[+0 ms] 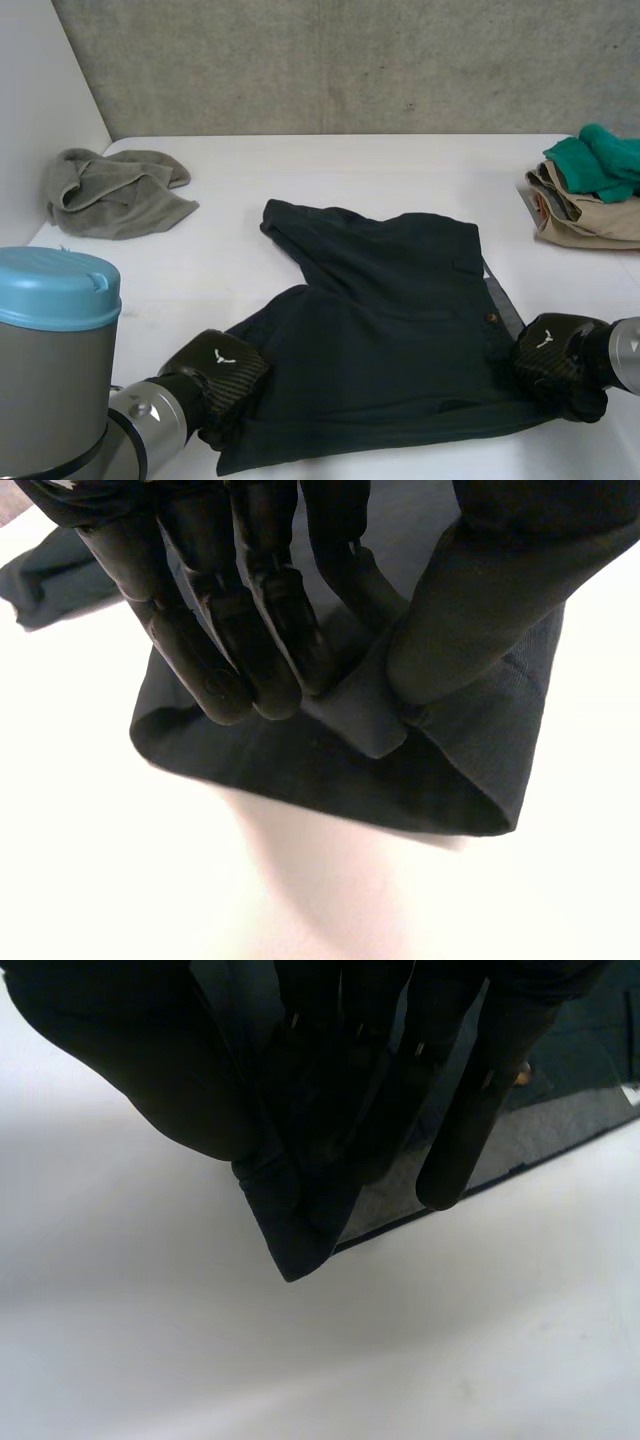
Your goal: Fold the laundry.
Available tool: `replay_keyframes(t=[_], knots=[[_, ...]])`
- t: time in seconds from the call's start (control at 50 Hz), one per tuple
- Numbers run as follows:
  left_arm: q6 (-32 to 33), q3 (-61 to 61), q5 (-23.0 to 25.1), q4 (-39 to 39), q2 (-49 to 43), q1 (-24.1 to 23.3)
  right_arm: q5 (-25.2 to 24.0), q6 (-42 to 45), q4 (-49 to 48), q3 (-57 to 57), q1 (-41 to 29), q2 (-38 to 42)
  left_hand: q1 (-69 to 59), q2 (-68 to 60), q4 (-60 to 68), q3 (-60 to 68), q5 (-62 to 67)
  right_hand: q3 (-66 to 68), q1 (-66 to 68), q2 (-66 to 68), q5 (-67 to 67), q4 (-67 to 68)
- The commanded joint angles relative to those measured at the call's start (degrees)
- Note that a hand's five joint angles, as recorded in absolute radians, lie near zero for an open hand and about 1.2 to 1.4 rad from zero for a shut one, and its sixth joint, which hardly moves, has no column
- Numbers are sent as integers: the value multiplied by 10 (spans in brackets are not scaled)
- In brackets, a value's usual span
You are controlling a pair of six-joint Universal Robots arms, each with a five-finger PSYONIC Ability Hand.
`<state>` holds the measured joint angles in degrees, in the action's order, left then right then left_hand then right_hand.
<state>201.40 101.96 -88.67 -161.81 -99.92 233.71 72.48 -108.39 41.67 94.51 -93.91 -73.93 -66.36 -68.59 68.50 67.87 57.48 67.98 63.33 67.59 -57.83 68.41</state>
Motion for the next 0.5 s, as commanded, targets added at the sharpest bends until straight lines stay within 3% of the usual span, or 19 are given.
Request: replay_keyframes(t=[0.02,0.14,0.26,0.34,0.44,0.5], knots=[[17,-29,-3,-18,-23,18,5,-67,-19,-10,-16,-17,-136,-114,115,121,125,120,167,124,-122,116],[27,-92,-3,-62,-71,36,9,-124,-74,-42,-54,22,-136,-114,115,121,125,120,167,124,-122,116],[25,-215,0,-176,-120,56,46,-233,-206,-140,-103,59,-136,-114,115,121,125,120,167,124,-122,116],[15,-342,2,-256,-133,69,78,-305,-318,-250,-132,68,-136,-114,115,121,125,120,167,124,-122,116],[-15,-523,-8,-351,-138,93,156,-390,-487,-404,-159,63,-136,-114,115,121,125,120,167,124,-122,116],[-38,-581,-19,-352,-139,100,188,-412,-537,-445,-166,54,-136,-114,115,121,125,120,167,124,-122,116]])
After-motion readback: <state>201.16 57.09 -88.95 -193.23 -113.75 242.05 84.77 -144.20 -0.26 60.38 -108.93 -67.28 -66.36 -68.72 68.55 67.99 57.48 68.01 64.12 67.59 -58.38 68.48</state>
